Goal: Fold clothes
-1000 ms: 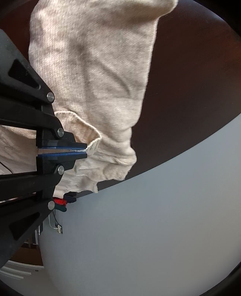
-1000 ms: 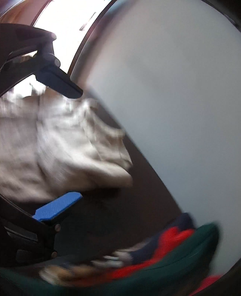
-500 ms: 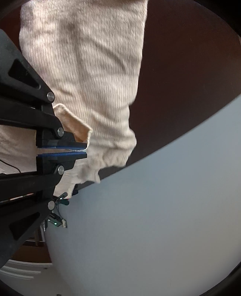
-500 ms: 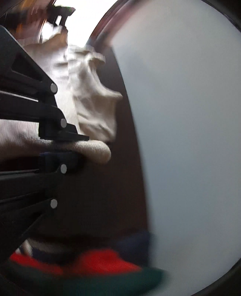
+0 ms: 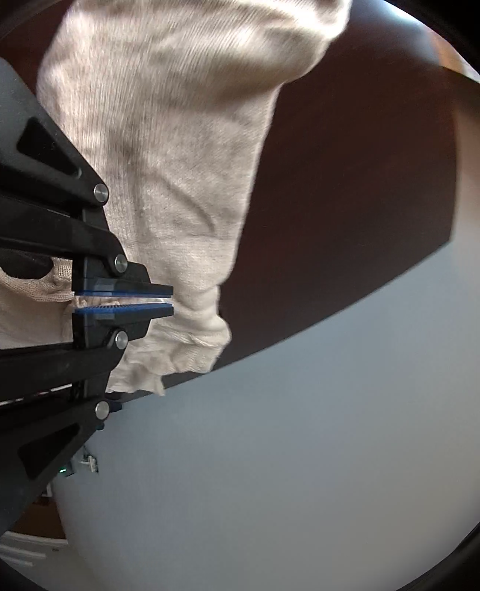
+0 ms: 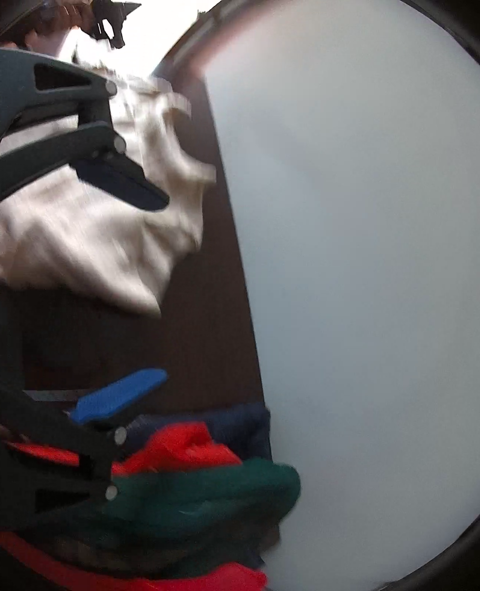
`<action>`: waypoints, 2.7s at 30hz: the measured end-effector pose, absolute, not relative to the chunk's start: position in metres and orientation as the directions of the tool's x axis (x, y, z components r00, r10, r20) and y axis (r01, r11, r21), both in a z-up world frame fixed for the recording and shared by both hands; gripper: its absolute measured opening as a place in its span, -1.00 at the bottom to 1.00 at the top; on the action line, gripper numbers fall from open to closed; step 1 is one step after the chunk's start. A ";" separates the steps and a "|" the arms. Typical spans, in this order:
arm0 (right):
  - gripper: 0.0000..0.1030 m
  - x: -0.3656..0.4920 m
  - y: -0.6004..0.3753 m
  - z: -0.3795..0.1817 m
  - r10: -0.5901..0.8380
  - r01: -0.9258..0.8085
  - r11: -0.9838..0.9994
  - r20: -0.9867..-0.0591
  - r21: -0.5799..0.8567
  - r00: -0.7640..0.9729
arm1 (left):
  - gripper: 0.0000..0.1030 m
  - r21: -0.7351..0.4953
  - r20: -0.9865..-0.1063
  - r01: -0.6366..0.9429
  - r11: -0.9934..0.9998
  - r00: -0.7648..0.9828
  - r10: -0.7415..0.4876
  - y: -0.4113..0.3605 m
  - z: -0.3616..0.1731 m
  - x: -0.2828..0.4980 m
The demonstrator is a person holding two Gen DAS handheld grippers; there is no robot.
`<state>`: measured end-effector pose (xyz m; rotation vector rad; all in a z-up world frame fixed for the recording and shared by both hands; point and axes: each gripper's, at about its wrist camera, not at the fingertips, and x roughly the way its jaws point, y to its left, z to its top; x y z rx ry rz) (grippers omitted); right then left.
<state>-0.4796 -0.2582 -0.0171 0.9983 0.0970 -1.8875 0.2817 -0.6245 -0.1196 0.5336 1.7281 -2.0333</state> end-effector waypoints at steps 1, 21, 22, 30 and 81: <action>0.96 -0.471 -0.255 -0.015 -0.743 0.780 -0.496 -0.651 0.380 -0.156 | -0.94 -0.828 -0.537 0.538 -0.156 -0.842 -0.055 -0.620 -0.117 0.278; 1.00 -0.467 -0.278 -0.067 -0.804 0.603 -0.362 -0.566 0.711 0.184 | -0.94 -0.799 -0.584 0.578 -0.166 -0.812 -0.011 -0.587 -0.118 0.309; 1.00 -0.470 -0.276 -0.066 -0.832 0.605 -0.331 -0.527 0.724 0.175 | -0.94 -0.801 -0.576 0.573 -0.172 -0.816 -0.034 -0.587 -0.113 0.320; 1.00 -0.479 -0.241 -0.083 -0.948 0.558 -0.114 -0.258 0.822 0.186 | 0.47 -0.743 -0.640 0.669 -0.005 -0.714 -0.285 -0.585 -0.100 0.463; 1.00 -0.505 -0.223 -0.102 -0.926 0.480 -0.109 -0.264 0.870 0.269 | -0.82 -0.102 -0.258 0.704 -0.703 -0.701 -0.665 -0.459 0.020 0.214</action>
